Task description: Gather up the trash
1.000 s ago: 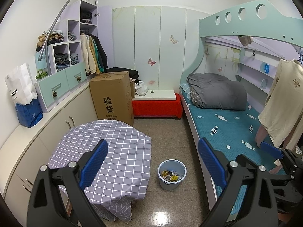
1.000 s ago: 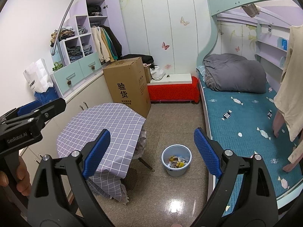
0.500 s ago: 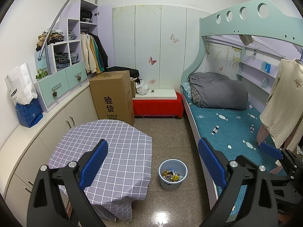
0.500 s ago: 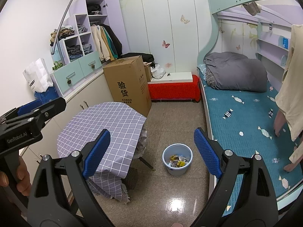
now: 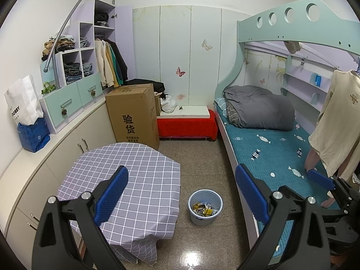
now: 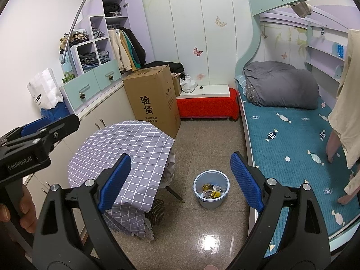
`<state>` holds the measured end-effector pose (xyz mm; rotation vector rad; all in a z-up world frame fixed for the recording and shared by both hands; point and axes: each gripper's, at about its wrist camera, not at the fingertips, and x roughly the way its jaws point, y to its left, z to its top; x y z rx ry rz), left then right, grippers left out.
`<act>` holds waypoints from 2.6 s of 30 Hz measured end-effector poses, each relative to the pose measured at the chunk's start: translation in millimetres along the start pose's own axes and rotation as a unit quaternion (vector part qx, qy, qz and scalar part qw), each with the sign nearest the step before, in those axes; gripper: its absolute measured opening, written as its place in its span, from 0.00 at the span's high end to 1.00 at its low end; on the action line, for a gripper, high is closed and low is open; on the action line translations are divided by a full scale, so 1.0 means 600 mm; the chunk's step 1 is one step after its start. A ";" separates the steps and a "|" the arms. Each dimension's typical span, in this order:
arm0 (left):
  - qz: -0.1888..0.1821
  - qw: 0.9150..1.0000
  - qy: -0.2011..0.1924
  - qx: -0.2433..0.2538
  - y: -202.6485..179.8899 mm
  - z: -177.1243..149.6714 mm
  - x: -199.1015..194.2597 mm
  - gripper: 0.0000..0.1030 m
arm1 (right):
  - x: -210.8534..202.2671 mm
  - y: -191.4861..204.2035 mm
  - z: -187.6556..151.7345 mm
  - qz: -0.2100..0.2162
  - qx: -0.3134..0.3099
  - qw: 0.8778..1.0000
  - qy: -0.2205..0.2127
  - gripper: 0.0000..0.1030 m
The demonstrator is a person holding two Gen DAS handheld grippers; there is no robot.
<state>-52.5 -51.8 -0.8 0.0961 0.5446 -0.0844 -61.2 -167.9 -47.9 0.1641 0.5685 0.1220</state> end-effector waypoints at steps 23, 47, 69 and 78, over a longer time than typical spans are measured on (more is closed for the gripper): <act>-0.002 1.000 0.005 0.001 0.006 -0.002 0.019 0.09 | 0.009 0.006 -0.003 0.000 0.003 1.000 0.004 0.14; -0.002 1.000 0.005 0.002 0.010 -0.001 0.021 0.09 | 0.016 0.005 -0.010 0.000 0.005 1.000 0.005 0.14; -0.001 1.000 0.008 -0.001 0.011 -0.004 0.023 0.09 | 0.019 0.006 -0.019 0.000 0.006 1.000 0.009 0.14; 0.000 0.999 0.035 -0.015 0.026 -0.018 0.038 0.09 | 0.029 0.018 -0.048 0.002 0.008 1.000 0.017 0.14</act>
